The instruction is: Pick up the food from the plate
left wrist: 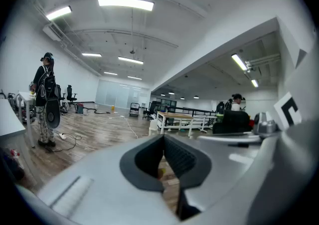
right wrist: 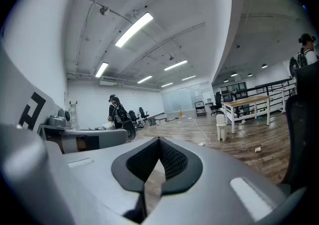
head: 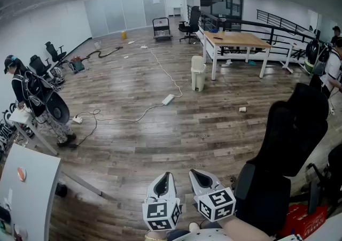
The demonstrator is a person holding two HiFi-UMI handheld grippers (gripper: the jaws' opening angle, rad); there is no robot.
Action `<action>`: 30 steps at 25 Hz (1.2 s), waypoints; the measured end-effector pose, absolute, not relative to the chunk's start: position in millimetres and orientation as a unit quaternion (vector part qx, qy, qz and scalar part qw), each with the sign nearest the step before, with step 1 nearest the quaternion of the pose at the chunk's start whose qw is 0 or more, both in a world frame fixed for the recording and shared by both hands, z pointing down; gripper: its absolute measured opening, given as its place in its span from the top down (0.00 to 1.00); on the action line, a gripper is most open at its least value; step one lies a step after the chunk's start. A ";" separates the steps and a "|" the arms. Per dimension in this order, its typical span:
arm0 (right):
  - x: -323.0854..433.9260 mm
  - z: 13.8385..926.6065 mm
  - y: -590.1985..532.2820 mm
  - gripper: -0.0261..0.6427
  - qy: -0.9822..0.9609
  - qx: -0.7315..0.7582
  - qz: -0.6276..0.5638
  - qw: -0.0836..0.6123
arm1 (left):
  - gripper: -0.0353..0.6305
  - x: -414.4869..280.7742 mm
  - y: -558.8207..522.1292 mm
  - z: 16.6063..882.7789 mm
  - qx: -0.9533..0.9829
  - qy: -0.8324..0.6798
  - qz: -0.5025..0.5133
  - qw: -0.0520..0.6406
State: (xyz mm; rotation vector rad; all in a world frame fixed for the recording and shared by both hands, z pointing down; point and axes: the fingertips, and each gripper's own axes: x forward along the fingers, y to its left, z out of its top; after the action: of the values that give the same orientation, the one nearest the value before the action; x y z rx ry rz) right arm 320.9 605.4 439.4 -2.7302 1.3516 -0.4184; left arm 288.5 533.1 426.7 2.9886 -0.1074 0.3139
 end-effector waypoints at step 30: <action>173.7 448.5 226.9 0.96 0.703 -0.693 -0.156 -0.028 | 0.94 86.2 174.4 438.9 0.917 -0.367 0.087 0.131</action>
State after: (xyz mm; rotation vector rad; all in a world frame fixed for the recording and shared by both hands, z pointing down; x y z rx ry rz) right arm 173.7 226.9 448.5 -2.2173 2.2503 -0.5007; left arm 86.2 174.4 438.9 2.6633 -1.0650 0.2521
